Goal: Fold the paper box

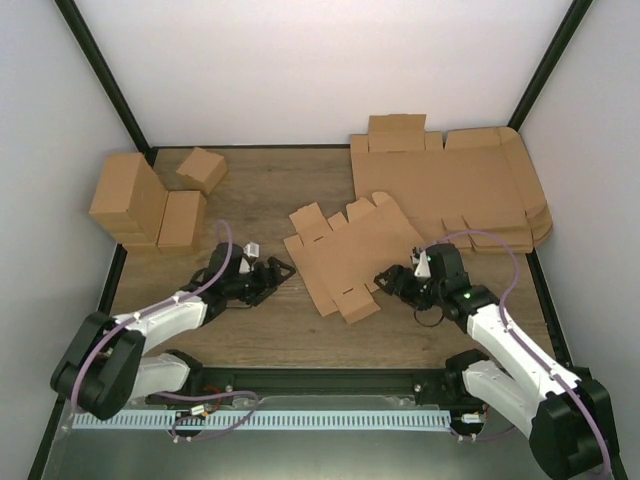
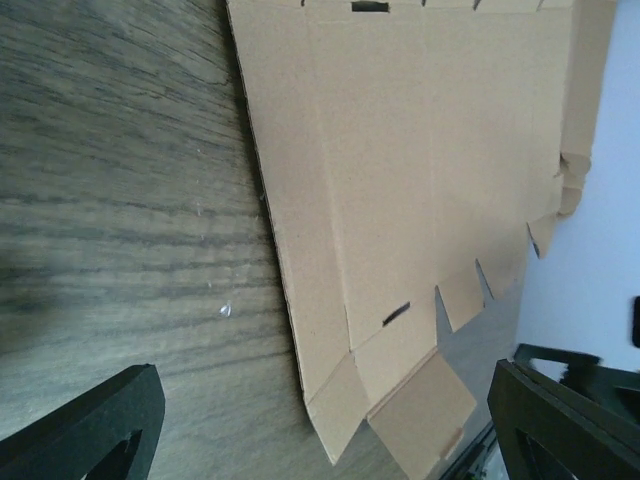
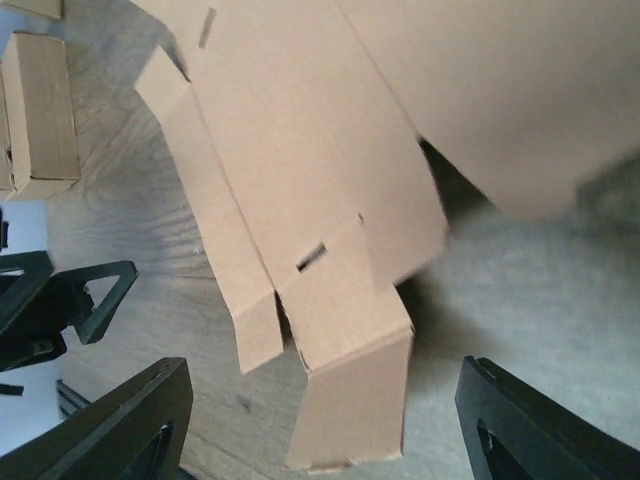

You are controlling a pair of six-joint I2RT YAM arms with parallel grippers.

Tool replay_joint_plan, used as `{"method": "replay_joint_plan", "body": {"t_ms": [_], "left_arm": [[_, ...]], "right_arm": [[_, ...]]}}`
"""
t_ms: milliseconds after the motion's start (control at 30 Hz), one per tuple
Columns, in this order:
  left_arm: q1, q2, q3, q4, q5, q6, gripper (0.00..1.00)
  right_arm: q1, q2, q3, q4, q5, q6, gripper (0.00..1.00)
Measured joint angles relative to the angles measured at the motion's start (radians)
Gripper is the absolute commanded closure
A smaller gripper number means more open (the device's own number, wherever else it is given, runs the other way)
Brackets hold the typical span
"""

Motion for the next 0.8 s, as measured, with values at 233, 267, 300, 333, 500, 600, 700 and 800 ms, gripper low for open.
{"method": "replay_joint_plan", "body": {"t_ms": [233, 267, 300, 333, 500, 600, 700, 800], "left_arm": [[-0.046, 0.113, 0.044, 0.045, -0.067, 0.003, 0.17], [-0.049, 0.122, 0.046, 0.052, -0.072, 0.004, 0.17], [-0.051, 0.136, 0.050, 0.059, -0.077, 0.004, 0.19], [-0.053, 0.154, 0.055, 0.070, -0.080, 0.005, 0.21], [-0.060, 0.273, 0.079, 0.151, -0.083, -0.004, 0.26], [-0.068, 0.340, 0.093, 0.217, -0.072, -0.011, 0.27], [-0.081, 0.396, 0.125, 0.264, -0.069, -0.011, 0.27], [-0.093, 0.448, 0.159, 0.303, -0.066, -0.011, 0.31]], "right_arm": [[0.000, 0.079, 0.116, -0.020, 0.037, -0.193, 0.26], [0.000, 0.093, 0.123, -0.020, 0.038, -0.207, 0.26], [0.000, 0.107, 0.128, -0.019, 0.038, -0.218, 0.26], [0.000, 0.126, 0.130, -0.011, 0.038, -0.229, 0.26], [0.000, 0.212, 0.131, 0.061, -0.001, -0.267, 0.28], [0.000, 0.282, 0.131, 0.125, -0.040, -0.277, 0.29], [0.000, 0.362, 0.131, 0.169, -0.065, -0.289, 0.29], [0.000, 0.422, 0.131, 0.203, -0.078, -0.295, 0.31]]}}
